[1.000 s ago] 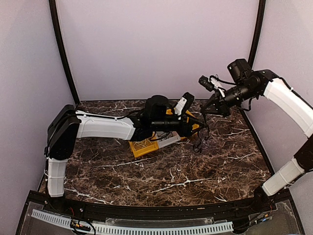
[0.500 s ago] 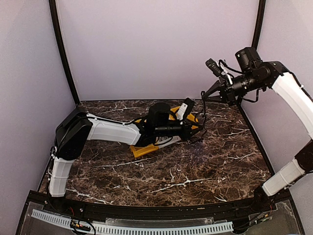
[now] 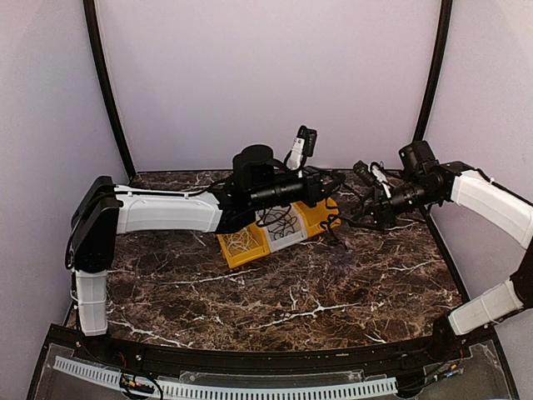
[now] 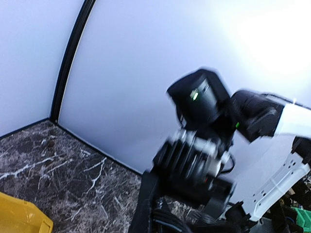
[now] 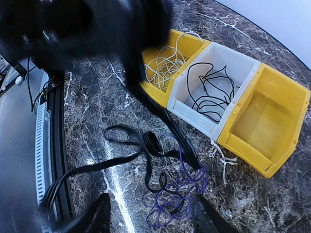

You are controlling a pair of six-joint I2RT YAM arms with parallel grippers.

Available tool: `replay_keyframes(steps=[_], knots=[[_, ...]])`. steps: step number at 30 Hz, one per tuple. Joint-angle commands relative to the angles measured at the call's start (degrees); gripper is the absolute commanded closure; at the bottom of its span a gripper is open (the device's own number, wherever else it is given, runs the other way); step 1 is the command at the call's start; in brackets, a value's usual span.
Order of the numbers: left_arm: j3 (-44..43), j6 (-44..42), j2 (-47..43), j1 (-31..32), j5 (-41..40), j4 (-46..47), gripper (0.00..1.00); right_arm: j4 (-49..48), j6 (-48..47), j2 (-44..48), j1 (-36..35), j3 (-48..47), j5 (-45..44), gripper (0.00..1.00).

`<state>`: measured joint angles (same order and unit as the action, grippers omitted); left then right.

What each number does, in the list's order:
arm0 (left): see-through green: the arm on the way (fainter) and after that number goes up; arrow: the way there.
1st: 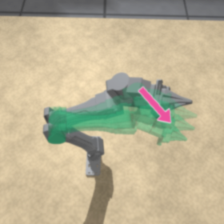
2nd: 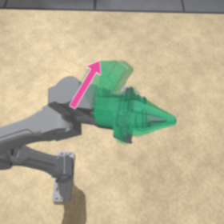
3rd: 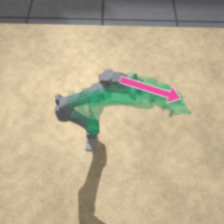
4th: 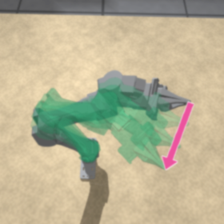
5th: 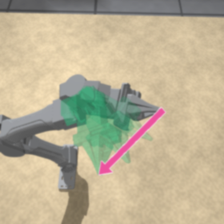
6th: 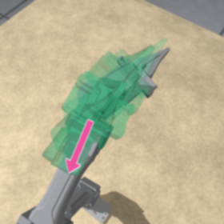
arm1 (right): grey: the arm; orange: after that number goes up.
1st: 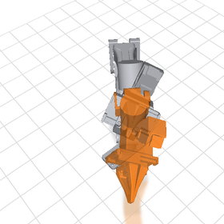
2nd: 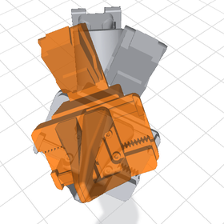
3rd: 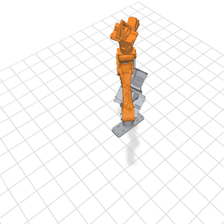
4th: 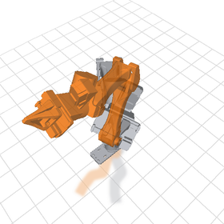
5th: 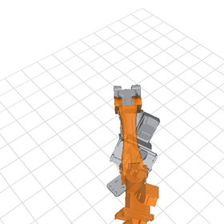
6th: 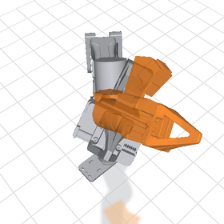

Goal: Untangle the cables

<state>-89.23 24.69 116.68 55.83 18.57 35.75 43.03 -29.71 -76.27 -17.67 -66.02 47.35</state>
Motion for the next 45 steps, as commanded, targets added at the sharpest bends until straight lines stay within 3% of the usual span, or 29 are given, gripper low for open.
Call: replay_keyframes(steps=[1,11,23,25,28,34,39,43,45], knots=[[-3.08,4.31,-4.72,0.24,-0.76,3.52,1.0,-9.11,-1.14,1.87,0.09,6.1,0.94,0.41],[-10.87,5.82,-6.2,0.24,-0.75,-0.6,1.0,-15.82,-3.14,-3.7,0.02,10.73,4.55,0.32],[-22.14,3.29,-5.29,0.24,0.65,-11.47,1.0,-21.79,0.63,-9.47,-0.07,6.48,14.09,0.26],[-22.7,3.42,-5.11,0.26,0.93,-11.87,1.0,-23.06,1.67,-10.3,-0.17,6.28,14.94,0.33],[-24.04,3.18,-4.75,0.29,1.35,-13.2,1.0,-24.03,3.35,-12.85,-0.09,5.44,13.86,0.63],[-28.02,1.49,-4.53,0.24,1.63,-16.79,1.0,-27.55,8.52,-17.21,0.33,6.17,3.79,1.0],[-33.08,-1.68,-4.53,0.24,0.72,-20.34,1.0,-24.06,7.95,-21.53,1.44,5.41,-0.24,1.0],[-36.39,-4.31,-4.52,0.24,-0.26,-23.26,1.0,-20.51,5.43,-21.38,3.03,5.34,4.36,1.0],[-37.09,-5.12,-4.53,0.24,-0.57,-23.78,1.0,-17.78,1.28,-18.87,3.24,5.55,7.55,0.9]])
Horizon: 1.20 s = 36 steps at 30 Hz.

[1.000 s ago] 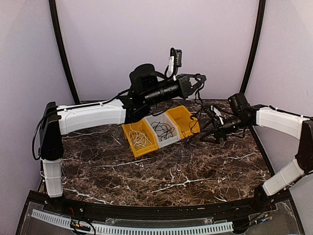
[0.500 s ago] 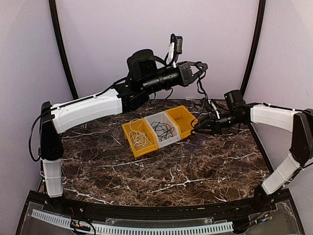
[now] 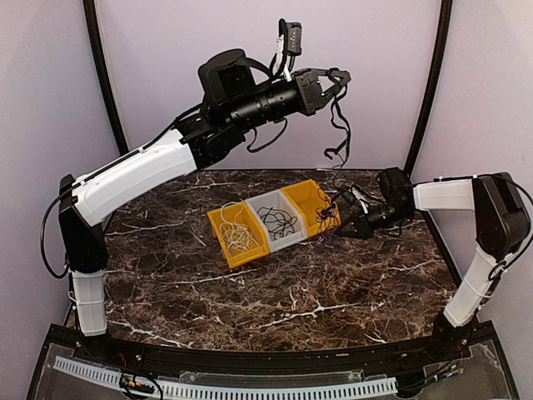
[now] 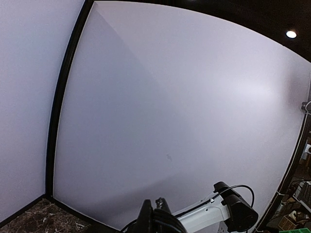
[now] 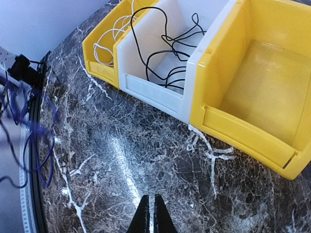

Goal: Untangle the cables

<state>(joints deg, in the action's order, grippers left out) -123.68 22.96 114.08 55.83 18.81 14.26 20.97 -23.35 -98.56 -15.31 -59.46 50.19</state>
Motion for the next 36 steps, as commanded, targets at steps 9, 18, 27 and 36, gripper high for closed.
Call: replay_keyframes(steps=[9,18,27,36], knots=[[-2.62,-1.69,-1.15,0.24,-0.13,-2.17,1.0,11.34,-23.11,21.3,0.67,3.87,5.49,0.21],[-2.9,-0.42,-0.89,0.24,1.14,-2.12,1.0,7.83,-21.91,20.2,-5.29,1.69,3.69,0.07],[-4.48,-0.29,-0.94,0.24,1.26,-3.1,1.0,-6.97,-10.6,14.76,-9.95,1.11,1.4,0.07],[-4.64,0.47,-0.91,0.24,0.61,-2.29,1.0,-19.06,-0.65,14.73,-10.34,5.51,-11.4,0.91]])
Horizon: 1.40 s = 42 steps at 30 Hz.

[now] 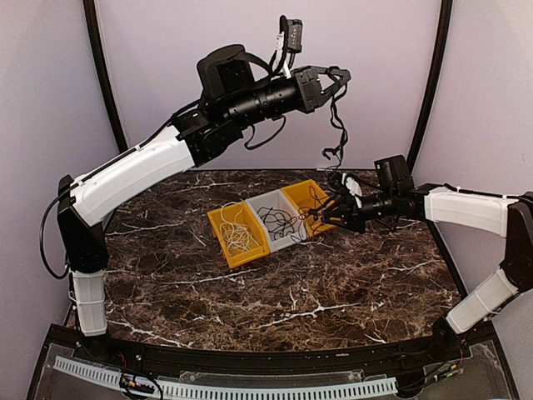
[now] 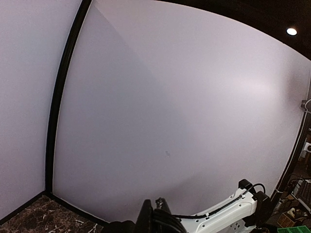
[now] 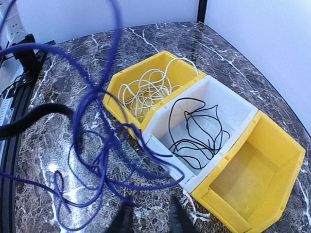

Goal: Untangle the cables

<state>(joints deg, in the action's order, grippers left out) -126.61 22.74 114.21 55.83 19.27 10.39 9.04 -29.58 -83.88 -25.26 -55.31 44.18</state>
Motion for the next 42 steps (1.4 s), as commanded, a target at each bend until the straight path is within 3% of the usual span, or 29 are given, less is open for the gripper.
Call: replay_keyframes(steps=[1,8,12,21,24,25,28,30,33,38,42], knots=[[-1.78,0.72,-1.03,0.24,0.06,1.66,1.0,-7.19,5.76,-0.5,-0.29,1.35,-5.46,1.0],[-3.29,-0.45,-1.02,0.24,-0.89,1.11,1.0,-6.51,5.77,-0.37,2.61,3.6,-3.44,1.0],[-4.13,-0.96,-1.16,0.24,-0.99,0.66,1.0,-4.01,6.19,-1.71,8.1,3.73,-2.13,1.0],[-6.19,-4.77,-2.45,0.24,-3.22,-0.69,1.0,2.93,2.6,-6.47,18.62,4.02,-11.79,1.0],[-6.15,-6.25,-3.24,0.24,-4.2,-1.43,1.0,7.56,0.53,-7.16,23.06,2.6,-6.83,1.0],[-6.07,-6.6,-3.27,0.24,-4.51,-1.85,1.0,10.24,-2.47,-6.11,23.62,2.09,-2.86,0.97],[-5.18,-6.54,-3.09,0.24,-4.64,-2.52,1.0,16.49,-11.7,1.37,23.01,3.14,10.89,0.57],[-4.57,-5.73,-2.8,0.24,-3.7,-2.71,1.0,15.51,-11.62,7.36,20.52,4.31,13.06,0.3],[-4.04,-4.4,-2.47,0.24,-2.47,-2.71,1.0,12.6,-8.5,13.06,15.0,3.85,11.82,0.05],[-3.9,-3.16,-2.25,0.24,-1.17,-2.13,1.0,13.98,-6.63,8.19,8.92,-3.8,11.89,0.01],[-3.96,-2.45,-2.23,0.24,-0.53,-1.73,1.0,9.66,-6.46,5.06,3.67,-5.17,8.4,0.02]])
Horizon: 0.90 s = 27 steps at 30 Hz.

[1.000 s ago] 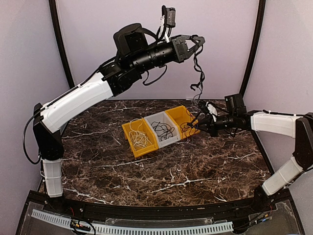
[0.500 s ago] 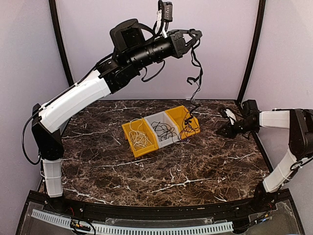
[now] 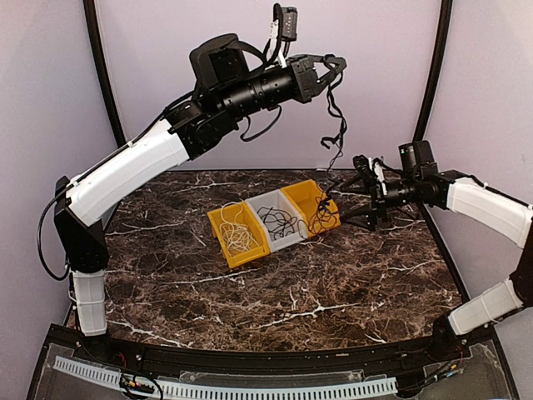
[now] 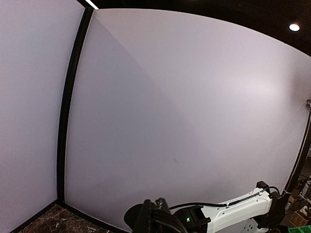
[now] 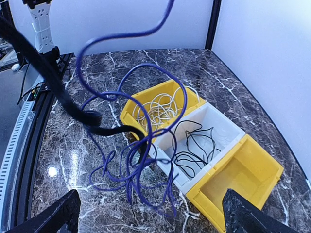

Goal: Untangle the cables

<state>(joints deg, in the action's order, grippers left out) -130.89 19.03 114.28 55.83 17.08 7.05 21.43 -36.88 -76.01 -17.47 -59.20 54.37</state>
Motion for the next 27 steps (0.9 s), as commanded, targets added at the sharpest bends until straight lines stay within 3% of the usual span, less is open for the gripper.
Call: replay_keyframes(steps=[1,2,4,5,7,8,15,21,27], knots=[[0.26,1.32,-2.3,0.24,1.69,1.63,1.0,-3.2,0.62,-3.81,-5.19,-1.53,-2.22,0.01],[0.1,1.42,-2.31,0.24,1.81,1.65,1.0,-3.3,0.31,-4.78,-6.16,-1.71,-2.49,0.02],[-0.05,1.45,-2.42,0.24,1.7,1.65,1.0,-2.75,-0.82,-6.66,-7.22,-1.71,-1.73,0.18],[-0.06,1.45,-2.58,0.24,1.66,1.63,1.0,-2.07,-1.12,-7.64,-7.3,-1.83,-0.91,0.34],[-0.14,1.43,-2.9,0.24,1.59,1.58,1.0,0.03,-2.0,-9.44,-7.1,-2.03,-0.68,0.86],[-0.15,1.34,-3.0,0.24,1.57,1.53,1.0,0.76,-2.2,-9.94,-6.7,-1.46,-0.78,1.0],[-0.07,-0.18,-3.85,0.24,0.61,0.64,1.0,-3.6,1.37,-7.94,2.6,7.25,-4.54,1.0],[-0.06,-2.87,-4.73,0.24,-1.73,0.21,1.0,0.48,0.49,-15.76,12.42,6.59,-14.7,1.0],[0.33,-6.94,-6.99,0.24,-5.13,0.01,1.0,0.61,4.21,-21.2,16.86,5.44,-19.84,1.0]])
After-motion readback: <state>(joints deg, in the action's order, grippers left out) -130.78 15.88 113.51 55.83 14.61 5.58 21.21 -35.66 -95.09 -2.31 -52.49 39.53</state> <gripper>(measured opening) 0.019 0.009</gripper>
